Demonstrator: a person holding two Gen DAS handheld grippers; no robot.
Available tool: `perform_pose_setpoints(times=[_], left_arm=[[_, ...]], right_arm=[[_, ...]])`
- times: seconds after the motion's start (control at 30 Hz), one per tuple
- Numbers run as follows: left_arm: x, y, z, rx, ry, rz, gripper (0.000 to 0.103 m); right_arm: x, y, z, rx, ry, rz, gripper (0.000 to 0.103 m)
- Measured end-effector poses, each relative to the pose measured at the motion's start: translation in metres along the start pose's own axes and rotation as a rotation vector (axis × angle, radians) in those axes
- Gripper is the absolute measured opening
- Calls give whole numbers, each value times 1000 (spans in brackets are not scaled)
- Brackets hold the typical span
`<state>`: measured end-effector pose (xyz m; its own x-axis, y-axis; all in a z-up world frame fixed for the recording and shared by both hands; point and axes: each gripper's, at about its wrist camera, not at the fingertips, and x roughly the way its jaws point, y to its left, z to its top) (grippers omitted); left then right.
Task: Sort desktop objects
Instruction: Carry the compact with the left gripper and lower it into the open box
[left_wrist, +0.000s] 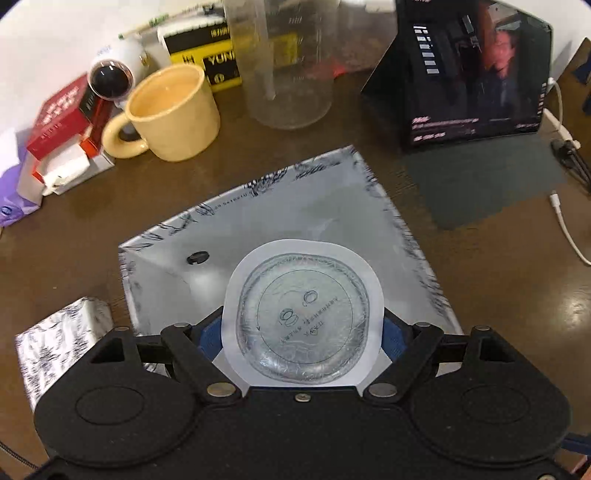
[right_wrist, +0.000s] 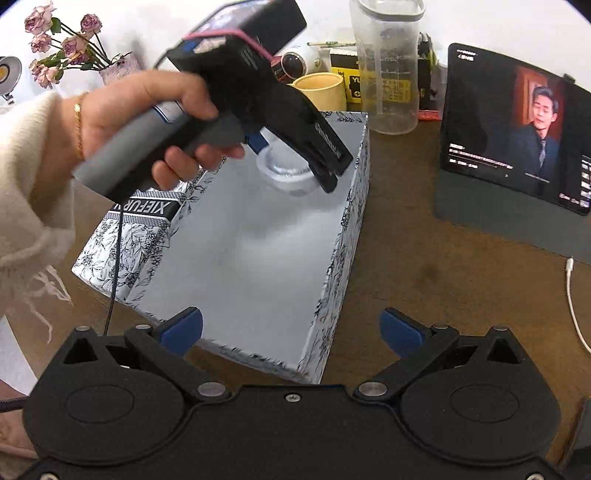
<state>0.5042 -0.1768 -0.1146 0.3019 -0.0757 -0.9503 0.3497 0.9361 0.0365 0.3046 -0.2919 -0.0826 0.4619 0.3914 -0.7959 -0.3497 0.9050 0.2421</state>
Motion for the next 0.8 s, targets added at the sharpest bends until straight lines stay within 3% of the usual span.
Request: perform_pose_setpoints(times=[0.17,0.7,0.8], left_arm=[[15,2,1,16,-10,-2,80],[23,20,8,-76,-97,-83,80],[18,19,5,-48,-111,-84,80]], right_arm=[[7,-4,4,-3,21,24,103],[26,-14,14,-11,82,95,103],[24,-14,12,-5,82,87,103]])
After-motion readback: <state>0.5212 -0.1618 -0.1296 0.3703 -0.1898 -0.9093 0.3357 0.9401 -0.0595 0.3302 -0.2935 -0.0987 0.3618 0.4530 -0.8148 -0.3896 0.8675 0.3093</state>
